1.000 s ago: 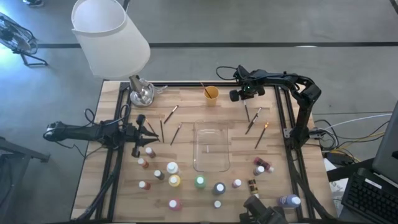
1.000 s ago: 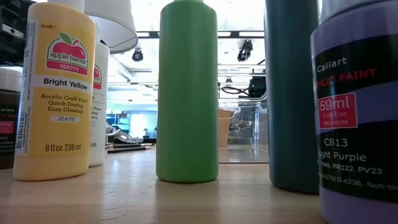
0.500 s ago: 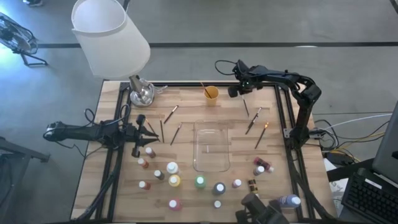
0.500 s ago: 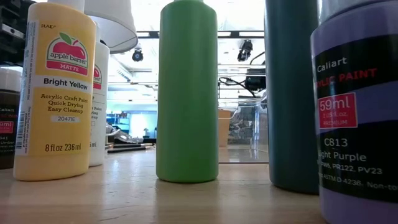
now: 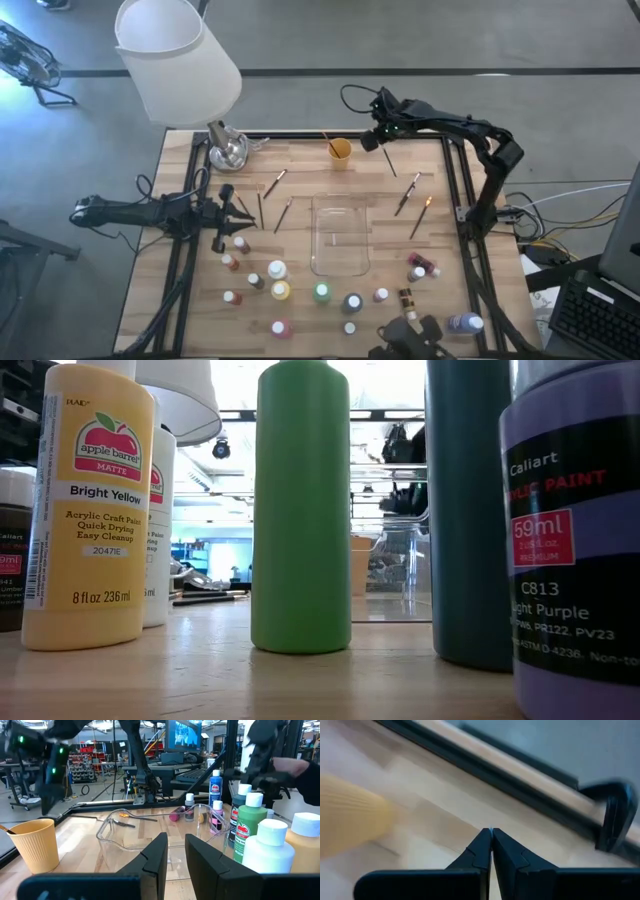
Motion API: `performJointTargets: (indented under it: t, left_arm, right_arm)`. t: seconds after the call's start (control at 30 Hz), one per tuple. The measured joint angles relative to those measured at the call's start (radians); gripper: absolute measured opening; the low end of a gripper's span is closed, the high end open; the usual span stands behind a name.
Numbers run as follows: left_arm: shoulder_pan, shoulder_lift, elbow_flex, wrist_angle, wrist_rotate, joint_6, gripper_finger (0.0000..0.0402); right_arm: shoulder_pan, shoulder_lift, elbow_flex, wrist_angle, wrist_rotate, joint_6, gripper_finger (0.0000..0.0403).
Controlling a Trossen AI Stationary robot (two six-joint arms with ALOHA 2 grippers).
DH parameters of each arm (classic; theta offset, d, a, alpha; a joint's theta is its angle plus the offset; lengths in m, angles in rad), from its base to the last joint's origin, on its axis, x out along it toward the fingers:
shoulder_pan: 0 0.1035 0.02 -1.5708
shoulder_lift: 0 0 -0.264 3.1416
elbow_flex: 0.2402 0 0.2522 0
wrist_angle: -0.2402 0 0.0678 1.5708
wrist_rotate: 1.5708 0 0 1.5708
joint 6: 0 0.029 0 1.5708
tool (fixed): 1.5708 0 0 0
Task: Pick & Place Paint Supplies
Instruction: Put the silver paint brush into the yellow cup
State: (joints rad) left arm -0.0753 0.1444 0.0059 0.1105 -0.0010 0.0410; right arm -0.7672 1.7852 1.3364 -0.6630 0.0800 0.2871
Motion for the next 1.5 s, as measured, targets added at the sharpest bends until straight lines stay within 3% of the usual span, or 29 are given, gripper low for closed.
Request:
performJointTargets:
  t: [0.23,0.53,0.8,1.27,1.5]
  left_arm:
    - [0.0,0.0,0.0,0.0,0.0,0.0,0.0074]
    - [0.0,0.0,0.0,0.0,0.0,0.0,0.0074]
    - [0.0,0.0,0.0,0.0,0.0,0.0,0.0074]
    - [0.0,0.0,0.0,0.0,0.0,0.0,0.0074]
    - [0.0,0.0,0.0,0.0,0.0,0.0,0.0074]
  right_arm:
    - [0.066,-0.162,-0.005,0.11,-0.004,-0.075,0.0008]
    - [0.213,-0.288,-0.051,0.511,-0.01,-0.281,0.0008]
    - [0.274,-0.291,-0.134,0.818,-0.018,-0.374,0.0008]
    - [0.27,-0.291,-0.494,1.443,-0.062,-0.389,0.0008]
    - [0.27,-0.235,-0.55,1.562,-0.058,-0.373,0.0008]
